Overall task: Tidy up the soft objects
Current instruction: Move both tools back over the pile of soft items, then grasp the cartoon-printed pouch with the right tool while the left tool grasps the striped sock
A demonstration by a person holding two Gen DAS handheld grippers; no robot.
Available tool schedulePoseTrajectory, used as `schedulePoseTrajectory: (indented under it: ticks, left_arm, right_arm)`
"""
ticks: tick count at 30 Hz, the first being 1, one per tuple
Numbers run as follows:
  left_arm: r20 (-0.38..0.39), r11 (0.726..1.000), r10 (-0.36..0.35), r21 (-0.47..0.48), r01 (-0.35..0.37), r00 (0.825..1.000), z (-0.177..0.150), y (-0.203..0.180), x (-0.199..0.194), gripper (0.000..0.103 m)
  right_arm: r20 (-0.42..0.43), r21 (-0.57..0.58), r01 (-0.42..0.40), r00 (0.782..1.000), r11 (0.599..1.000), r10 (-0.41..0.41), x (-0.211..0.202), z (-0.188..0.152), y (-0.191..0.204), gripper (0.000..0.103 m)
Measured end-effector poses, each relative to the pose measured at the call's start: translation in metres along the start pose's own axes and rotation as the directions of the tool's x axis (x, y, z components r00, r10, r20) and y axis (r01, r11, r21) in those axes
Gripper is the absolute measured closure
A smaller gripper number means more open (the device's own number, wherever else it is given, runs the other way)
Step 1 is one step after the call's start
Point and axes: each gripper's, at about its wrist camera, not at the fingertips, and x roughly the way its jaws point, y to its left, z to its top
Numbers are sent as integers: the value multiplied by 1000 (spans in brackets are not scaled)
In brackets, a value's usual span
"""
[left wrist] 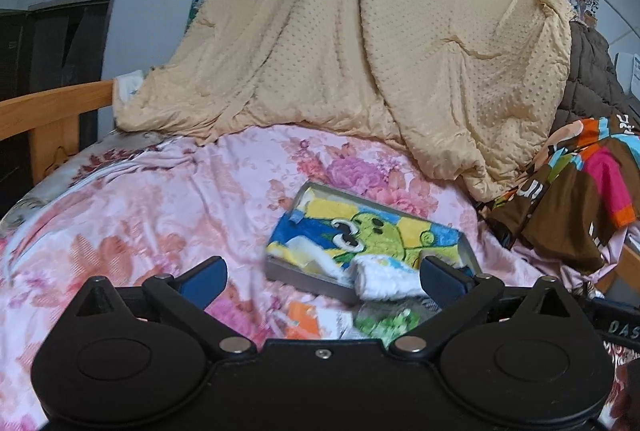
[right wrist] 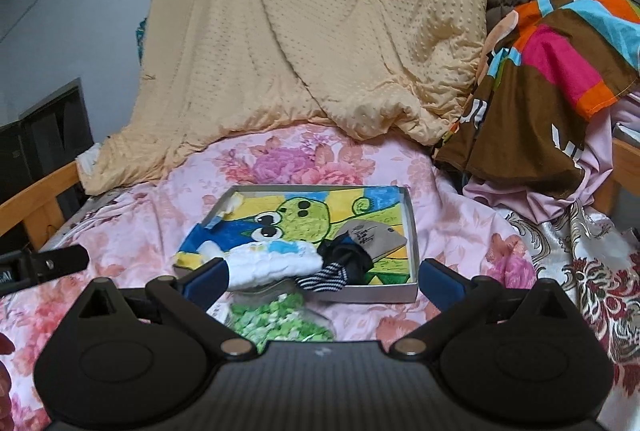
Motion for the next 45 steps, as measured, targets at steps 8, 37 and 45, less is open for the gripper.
schedulePoseTrajectory:
  ticks: [8, 37, 45]
  left_arm:
    - [12, 1000, 18, 3, -18, 1000, -13, 16, -29, 1]
    - [-80, 996, 76, 58, -71, 994, -41, 69, -62, 1]
    - [-163, 995, 89, 58, -81, 983, -48, 73, -49, 1]
  right_arm:
    - [57, -31, -28, 998, 999, 30, -35, -10, 14, 0]
    - [-46, -137, -102, 994, 985, 97, -52, -46, 49, 0]
    - [-136, -197, -148, 983, 969, 123, -37, -58, 61, 0]
